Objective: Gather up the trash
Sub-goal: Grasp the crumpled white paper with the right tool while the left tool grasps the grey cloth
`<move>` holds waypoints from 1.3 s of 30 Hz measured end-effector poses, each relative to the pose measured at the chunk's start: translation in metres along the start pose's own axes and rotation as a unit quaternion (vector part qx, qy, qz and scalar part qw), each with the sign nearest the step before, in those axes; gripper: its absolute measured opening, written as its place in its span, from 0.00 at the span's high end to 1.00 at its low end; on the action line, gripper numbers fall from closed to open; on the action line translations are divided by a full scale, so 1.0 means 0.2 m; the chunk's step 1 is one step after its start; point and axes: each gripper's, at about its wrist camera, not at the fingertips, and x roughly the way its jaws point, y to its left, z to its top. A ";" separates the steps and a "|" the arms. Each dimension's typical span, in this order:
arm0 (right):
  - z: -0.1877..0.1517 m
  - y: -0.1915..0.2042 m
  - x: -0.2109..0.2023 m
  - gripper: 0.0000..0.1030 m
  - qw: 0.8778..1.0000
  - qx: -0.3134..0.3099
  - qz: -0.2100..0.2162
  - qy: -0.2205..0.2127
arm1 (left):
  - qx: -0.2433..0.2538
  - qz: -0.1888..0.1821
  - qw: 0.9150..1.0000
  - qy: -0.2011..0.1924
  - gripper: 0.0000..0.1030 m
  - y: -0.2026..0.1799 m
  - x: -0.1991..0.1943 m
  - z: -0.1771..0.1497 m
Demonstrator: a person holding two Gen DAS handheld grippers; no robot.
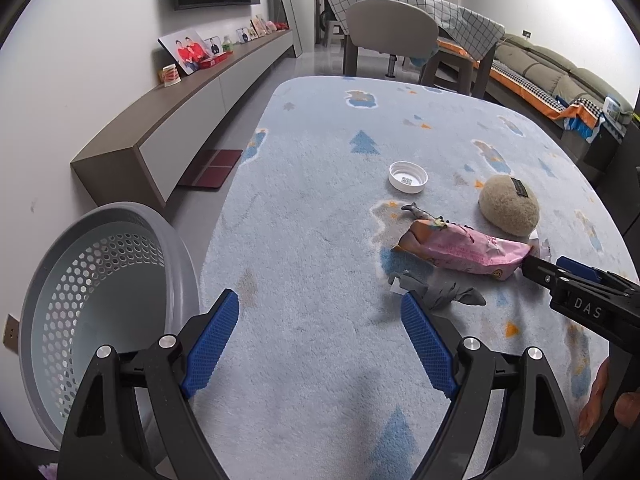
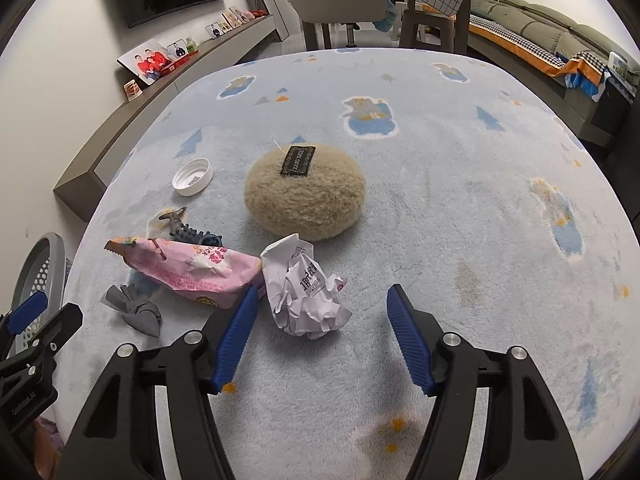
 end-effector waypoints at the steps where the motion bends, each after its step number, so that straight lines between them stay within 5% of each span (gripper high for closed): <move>1: 0.00 0.00 0.00 0.50 1.000 -0.002 0.000 0.000 | 0.000 -0.001 1.000 -0.001 0.21 0.00 0.00 0.00; 4: -0.01 0.00 -0.01 0.66 1.000 -0.004 0.010 0.003 | 0.001 0.000 1.000 -0.001 0.21 0.00 -0.01 -0.01; 7: -0.02 0.00 -0.03 0.69 1.000 0.000 0.020 0.001 | 0.003 0.001 1.000 0.000 0.21 -0.01 -0.01 -0.01; 22: -0.02 -0.11 -0.23 0.69 0.997 0.036 0.054 -0.032 | 0.031 -0.026 0.999 0.005 0.15 -0.24 -0.07 0.00; 33: -0.03 -0.17 -0.25 0.69 0.996 0.055 0.067 -0.031 | 0.036 -0.018 0.999 0.036 0.15 -0.34 0.16 0.02; 36: -0.03 -0.18 -0.25 0.69 0.995 0.057 0.070 -0.029 | 0.035 -0.017 0.998 0.041 0.18 -0.34 0.19 0.02; 39: -0.03 -0.17 -0.25 0.69 0.996 0.055 0.072 -0.027 | 0.033 -0.018 0.998 0.045 0.33 -0.35 0.22 0.02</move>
